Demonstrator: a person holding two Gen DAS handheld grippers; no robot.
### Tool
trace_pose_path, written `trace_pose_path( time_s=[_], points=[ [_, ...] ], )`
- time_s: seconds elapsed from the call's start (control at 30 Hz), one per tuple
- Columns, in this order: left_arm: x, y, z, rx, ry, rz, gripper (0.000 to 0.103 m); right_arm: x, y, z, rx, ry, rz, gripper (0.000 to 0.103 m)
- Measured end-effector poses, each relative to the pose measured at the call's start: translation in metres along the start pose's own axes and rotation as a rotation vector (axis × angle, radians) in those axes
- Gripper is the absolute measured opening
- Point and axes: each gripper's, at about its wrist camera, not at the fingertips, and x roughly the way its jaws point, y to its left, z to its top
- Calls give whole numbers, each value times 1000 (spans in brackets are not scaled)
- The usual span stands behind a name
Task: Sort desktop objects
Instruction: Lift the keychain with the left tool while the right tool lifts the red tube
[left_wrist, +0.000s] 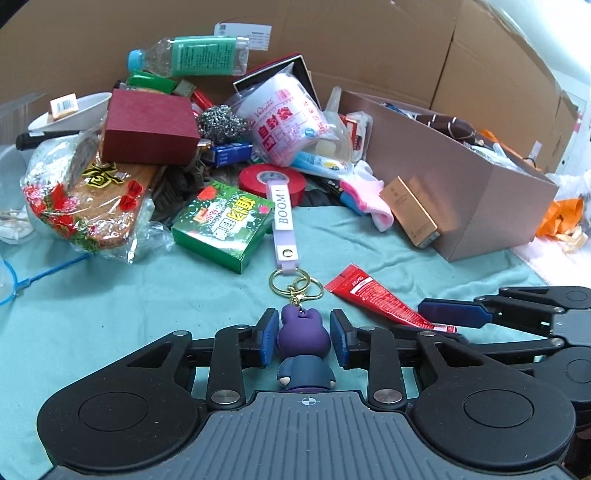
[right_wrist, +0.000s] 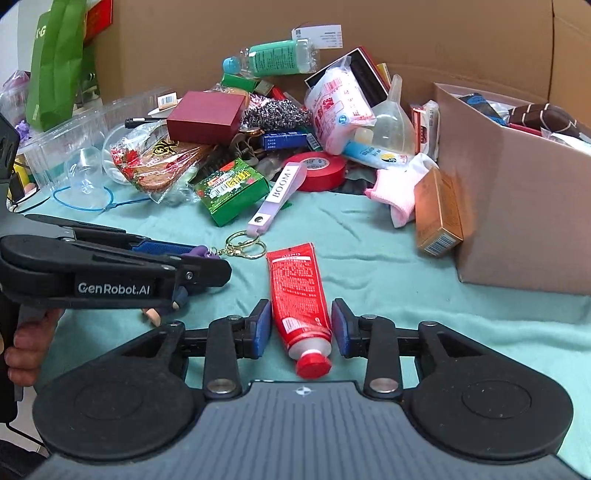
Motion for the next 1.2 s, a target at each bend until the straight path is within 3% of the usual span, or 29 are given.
trace_pose_path(
  time_s=[0.07,0.23,0.27,0.3,0.37,0.4,0.43,0.6,0.9,0.93,1.03,1.2],
  points=[
    [0,0,0,-2,-3,-7,50,3,3,1,-11,-2,-4,45],
    [0,0,-1,23,2,6,37,4,8,3,-47,5,-6,37],
    [0,1,-1,18,2,4,37,3,9,3,-53,7,-9,36],
    [0,0,-1,17,0,2,46,3,9,3,-55,8,-10,36],
    [0,-2,-2,21,-6,-2,48,3,10,4,-50,11,-14,35],
    [0,-4,-3,39,-8,3,46,3,10,4,-46,11,-16,35],
    [1,-5,-3,54,-7,17,28,2,10,3,-42,8,-18,23],
    [-7,-5,-3,39,-6,-22,27,-8,2,5,22,-16,9,18],
    [-45,-20,14,62,-122,-59,27,-37,-6,12,52,-109,20,14],
    [-50,-21,18,61,-135,-67,27,-40,-7,13,54,-121,20,6],
    [-61,-24,31,63,-177,-89,27,-49,-9,19,47,-150,17,4],
    [-73,-28,44,59,-233,-98,27,-40,-15,15,38,-109,0,4]
  ],
)
